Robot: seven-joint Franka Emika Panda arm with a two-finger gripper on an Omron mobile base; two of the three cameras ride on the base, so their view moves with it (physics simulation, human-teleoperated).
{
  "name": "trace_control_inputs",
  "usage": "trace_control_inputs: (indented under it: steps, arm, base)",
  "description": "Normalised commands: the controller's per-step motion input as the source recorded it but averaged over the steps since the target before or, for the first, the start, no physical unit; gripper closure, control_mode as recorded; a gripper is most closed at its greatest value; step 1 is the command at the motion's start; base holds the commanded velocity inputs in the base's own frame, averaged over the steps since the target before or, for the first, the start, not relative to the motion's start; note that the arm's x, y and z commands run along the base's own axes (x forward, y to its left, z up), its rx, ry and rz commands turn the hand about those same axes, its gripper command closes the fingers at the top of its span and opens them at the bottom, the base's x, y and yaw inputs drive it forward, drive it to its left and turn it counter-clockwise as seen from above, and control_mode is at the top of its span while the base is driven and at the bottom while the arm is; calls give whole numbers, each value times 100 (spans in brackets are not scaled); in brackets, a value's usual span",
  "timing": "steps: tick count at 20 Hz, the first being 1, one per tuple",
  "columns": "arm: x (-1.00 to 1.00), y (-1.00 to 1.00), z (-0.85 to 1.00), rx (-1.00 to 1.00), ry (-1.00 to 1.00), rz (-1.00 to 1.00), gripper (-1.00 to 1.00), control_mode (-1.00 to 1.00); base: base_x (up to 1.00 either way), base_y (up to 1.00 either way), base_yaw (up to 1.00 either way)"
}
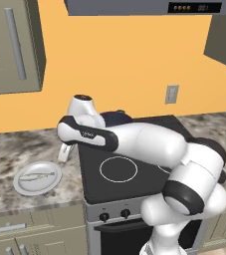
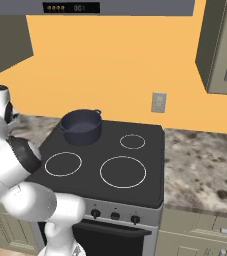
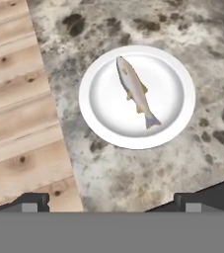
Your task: Retrieve the frozen meat and place it in the pot on a burner. Then turn the burner on.
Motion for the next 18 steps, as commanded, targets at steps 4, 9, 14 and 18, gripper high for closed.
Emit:
trace_control_inputs:
  steps: [4, 9, 14, 18]
  arm:
    - [0, 25, -20, 0, 0, 0, -100, -100]
    - [0, 22, -20, 0, 0, 0, -100, -100]
    - [0, 20, -15, 0, 1, 0, -100, -100]
    - [0, 16, -3, -3, -1, 0, -100, -100]
  base:
    - [0, 0, 0]
    - [0, 0, 0]
    - [0, 0, 0]
    - [0, 0, 0]
